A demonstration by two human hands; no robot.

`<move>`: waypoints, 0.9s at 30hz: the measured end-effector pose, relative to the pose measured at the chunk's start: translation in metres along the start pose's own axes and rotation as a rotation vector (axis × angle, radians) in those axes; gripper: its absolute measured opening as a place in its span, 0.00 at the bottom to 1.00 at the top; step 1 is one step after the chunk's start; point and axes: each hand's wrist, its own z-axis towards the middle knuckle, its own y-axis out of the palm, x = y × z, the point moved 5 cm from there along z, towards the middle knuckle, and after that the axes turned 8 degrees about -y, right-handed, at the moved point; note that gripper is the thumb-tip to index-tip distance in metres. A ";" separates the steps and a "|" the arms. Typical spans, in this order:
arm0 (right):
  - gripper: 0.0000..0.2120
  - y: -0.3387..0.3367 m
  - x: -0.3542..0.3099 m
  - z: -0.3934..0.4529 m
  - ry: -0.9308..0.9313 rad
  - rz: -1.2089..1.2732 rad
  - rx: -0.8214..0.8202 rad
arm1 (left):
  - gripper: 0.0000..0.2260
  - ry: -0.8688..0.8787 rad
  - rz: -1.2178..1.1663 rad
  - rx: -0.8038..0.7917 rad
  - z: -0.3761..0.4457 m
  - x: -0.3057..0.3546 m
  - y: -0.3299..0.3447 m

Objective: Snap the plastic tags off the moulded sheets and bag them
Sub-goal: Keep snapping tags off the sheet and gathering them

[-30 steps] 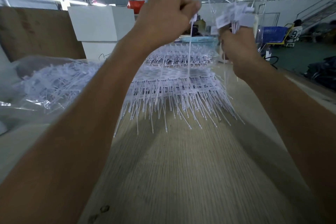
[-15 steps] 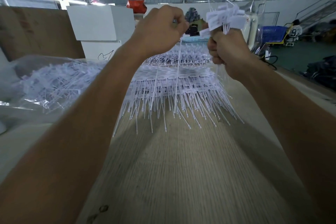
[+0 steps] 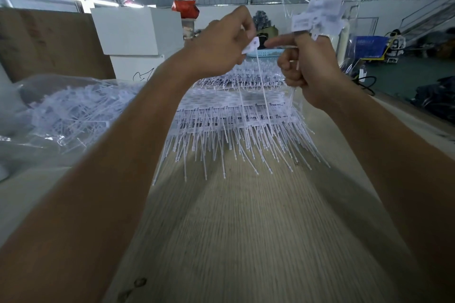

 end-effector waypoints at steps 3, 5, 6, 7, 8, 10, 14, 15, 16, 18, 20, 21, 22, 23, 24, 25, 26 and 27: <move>0.13 0.008 -0.006 -0.004 -0.016 -0.054 -0.069 | 0.05 0.030 -0.015 0.022 0.001 0.004 0.000; 0.08 0.015 -0.010 -0.007 -0.056 -0.079 -0.159 | 0.05 0.033 -0.046 0.065 0.001 0.005 -0.003; 0.08 0.018 -0.012 -0.009 -0.083 -0.101 -0.204 | 0.05 0.035 -0.074 0.082 0.000 0.006 -0.005; 0.08 0.021 -0.014 -0.010 -0.107 -0.126 -0.238 | 0.04 0.041 -0.105 0.092 -0.001 0.006 -0.007; 0.08 0.022 -0.015 -0.012 -0.125 -0.147 -0.252 | 0.05 0.052 -0.135 0.095 -0.002 0.007 -0.009; 0.07 0.022 -0.018 -0.013 -0.131 -0.143 -0.246 | 0.05 0.083 -0.179 0.085 -0.005 0.011 -0.013; 0.08 0.025 -0.023 -0.012 -0.175 -0.122 -0.248 | 0.03 0.102 -0.203 0.078 -0.008 0.013 -0.011; 0.07 0.025 -0.024 -0.011 -0.196 -0.159 -0.226 | 0.03 0.087 -0.190 0.095 -0.007 0.012 -0.011; 0.06 0.025 -0.025 -0.011 -0.219 -0.201 -0.196 | 0.04 0.065 -0.162 0.123 -0.005 0.010 -0.010; 0.03 0.022 -0.024 -0.009 -0.238 -0.228 -0.126 | 0.07 0.007 -0.056 0.199 0.000 0.005 -0.010; 0.05 0.017 -0.021 -0.008 -0.215 -0.193 -0.062 | 0.07 -0.037 0.061 0.212 0.003 0.000 -0.009; 0.06 0.015 -0.020 -0.008 -0.194 -0.169 -0.043 | 0.06 -0.041 0.078 0.187 0.003 -0.002 -0.007; 0.06 0.014 -0.018 -0.008 -0.170 -0.145 -0.035 | 0.05 -0.036 0.057 0.157 0.002 -0.003 -0.005; 0.04 0.014 -0.017 -0.008 -0.146 -0.115 -0.039 | 0.04 -0.027 0.017 0.133 0.001 -0.003 -0.005; 0.05 0.016 -0.016 -0.008 -0.129 -0.087 -0.047 | 0.05 -0.018 -0.019 0.119 0.000 -0.002 -0.004; 0.08 0.017 -0.016 -0.008 -0.117 -0.055 -0.056 | 0.06 -0.015 -0.036 0.114 -0.001 -0.001 -0.005; 0.08 0.019 -0.017 -0.010 -0.113 -0.024 -0.061 | 0.07 -0.015 -0.044 0.117 -0.001 0.000 -0.006; 0.07 0.021 -0.018 -0.011 -0.115 0.008 -0.065 | 0.07 -0.017 -0.063 0.126 -0.002 0.001 -0.007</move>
